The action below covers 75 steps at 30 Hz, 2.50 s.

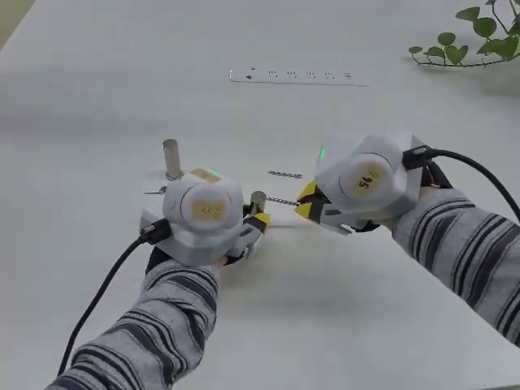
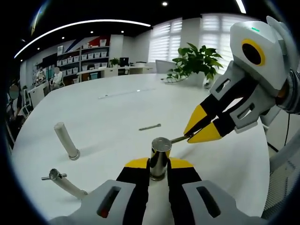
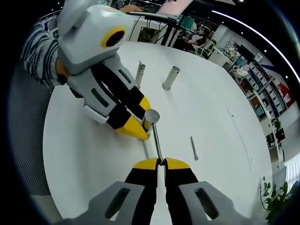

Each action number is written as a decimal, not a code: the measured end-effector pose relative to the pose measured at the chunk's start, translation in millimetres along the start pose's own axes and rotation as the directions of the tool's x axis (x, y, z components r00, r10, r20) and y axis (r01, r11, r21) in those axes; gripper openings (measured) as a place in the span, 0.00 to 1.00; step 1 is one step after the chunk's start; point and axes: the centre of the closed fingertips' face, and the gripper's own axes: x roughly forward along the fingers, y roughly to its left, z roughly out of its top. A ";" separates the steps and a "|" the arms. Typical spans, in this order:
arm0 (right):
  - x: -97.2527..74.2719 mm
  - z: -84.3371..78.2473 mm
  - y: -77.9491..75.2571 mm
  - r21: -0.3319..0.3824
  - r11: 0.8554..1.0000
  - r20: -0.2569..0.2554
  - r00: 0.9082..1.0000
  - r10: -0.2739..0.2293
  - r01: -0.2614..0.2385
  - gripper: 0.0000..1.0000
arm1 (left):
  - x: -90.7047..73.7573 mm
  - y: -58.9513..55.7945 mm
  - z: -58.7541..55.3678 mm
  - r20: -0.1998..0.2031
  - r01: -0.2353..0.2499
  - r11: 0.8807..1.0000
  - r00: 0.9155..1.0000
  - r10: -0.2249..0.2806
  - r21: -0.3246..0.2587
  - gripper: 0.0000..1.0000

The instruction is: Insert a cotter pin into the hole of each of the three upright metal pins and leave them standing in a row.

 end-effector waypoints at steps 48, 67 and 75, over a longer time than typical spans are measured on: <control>-7.1 14.2 -0.2 -0.122 0.991 0.069 0.995 0.068 -0.059 0.00 | 1.0 -0.5 -1.5 0.001 0.059 0.996 0.998 -0.059 0.065 0.09; 2.9 33.1 9.4 -0.145 0.987 0.095 0.992 0.082 -0.068 0.00 | 1.1 -0.7 -1.2 0.002 0.027 0.997 1.000 -0.027 0.066 0.09; 5.6 38.6 10.4 -0.150 0.986 0.103 0.991 0.083 -0.067 0.00 | 1.3 -0.5 -1.7 0.006 0.008 0.998 1.000 -0.008 0.055 0.09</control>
